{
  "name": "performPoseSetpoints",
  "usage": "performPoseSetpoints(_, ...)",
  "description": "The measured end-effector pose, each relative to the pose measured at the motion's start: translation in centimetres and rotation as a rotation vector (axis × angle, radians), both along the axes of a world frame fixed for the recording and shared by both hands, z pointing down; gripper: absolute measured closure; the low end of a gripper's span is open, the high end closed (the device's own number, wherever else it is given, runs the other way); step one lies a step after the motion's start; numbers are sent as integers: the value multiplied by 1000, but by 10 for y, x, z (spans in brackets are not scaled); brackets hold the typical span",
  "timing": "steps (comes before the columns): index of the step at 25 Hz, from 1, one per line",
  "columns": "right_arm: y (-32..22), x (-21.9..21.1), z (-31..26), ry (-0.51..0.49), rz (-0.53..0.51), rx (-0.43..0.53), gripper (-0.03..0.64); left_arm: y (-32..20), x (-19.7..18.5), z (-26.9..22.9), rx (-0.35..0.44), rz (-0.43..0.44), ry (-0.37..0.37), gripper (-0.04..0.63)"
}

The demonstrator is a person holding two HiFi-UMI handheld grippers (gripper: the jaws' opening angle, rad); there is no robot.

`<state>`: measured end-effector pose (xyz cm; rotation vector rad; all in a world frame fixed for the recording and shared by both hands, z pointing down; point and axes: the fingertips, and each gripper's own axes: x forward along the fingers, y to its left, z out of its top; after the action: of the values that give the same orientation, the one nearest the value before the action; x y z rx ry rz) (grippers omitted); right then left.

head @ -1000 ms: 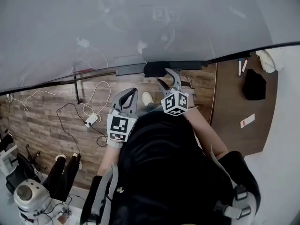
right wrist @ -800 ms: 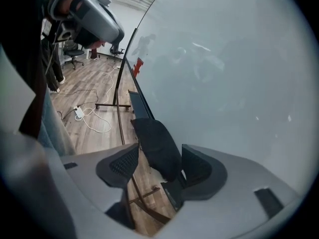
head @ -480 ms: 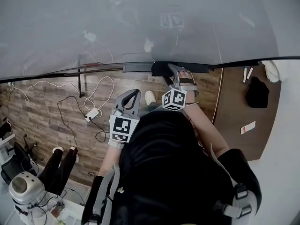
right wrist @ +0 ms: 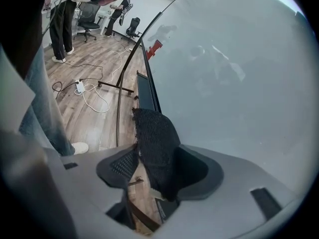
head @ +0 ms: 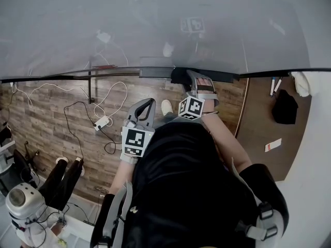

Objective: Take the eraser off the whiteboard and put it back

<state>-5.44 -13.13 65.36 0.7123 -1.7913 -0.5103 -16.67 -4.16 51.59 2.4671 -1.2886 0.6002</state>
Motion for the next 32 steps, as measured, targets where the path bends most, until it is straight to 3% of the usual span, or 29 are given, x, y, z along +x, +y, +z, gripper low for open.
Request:
performPoseSetpoints(4, 2, 1, -2, 5, 0, 17, 402, 2, 4, -1, 4, 4, -1, 588)
performPoseSetpoints(19, 19, 18, -18, -54, 35, 25, 436, 7, 16, -7, 24, 14, -2, 588)
performPoseSetpoints(32, 35, 63, -59, -233, 145, 7, 456, 2, 61, -20, 53, 71, 6, 587)
